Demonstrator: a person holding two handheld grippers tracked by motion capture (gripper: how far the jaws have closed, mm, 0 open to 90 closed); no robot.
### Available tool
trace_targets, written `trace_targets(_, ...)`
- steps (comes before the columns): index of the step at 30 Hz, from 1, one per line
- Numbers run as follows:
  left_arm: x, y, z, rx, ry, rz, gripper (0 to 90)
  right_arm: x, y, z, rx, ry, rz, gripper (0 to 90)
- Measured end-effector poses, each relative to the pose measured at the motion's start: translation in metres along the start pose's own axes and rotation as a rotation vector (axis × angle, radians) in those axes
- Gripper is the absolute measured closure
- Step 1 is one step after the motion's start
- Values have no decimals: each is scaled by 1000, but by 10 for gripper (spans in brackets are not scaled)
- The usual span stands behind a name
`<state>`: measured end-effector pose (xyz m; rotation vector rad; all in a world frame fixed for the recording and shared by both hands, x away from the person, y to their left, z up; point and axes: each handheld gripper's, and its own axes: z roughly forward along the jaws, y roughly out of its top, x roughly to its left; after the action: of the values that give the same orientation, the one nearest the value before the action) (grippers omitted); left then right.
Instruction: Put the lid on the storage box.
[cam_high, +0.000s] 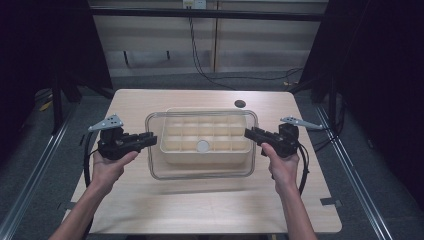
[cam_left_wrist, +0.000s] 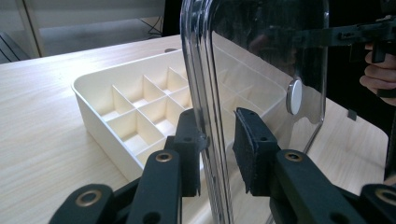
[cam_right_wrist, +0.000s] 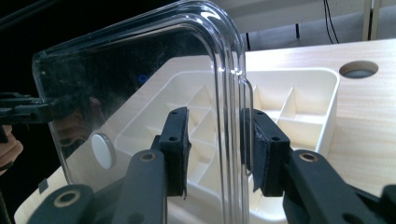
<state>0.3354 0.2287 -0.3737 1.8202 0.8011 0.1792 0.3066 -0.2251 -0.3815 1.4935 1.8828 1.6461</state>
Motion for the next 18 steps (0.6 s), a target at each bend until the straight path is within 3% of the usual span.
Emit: trace_targets(18, 9, 23, 7, -19, 25, 0, 714, -9, 17, 12, -26, -2, 28, 623)
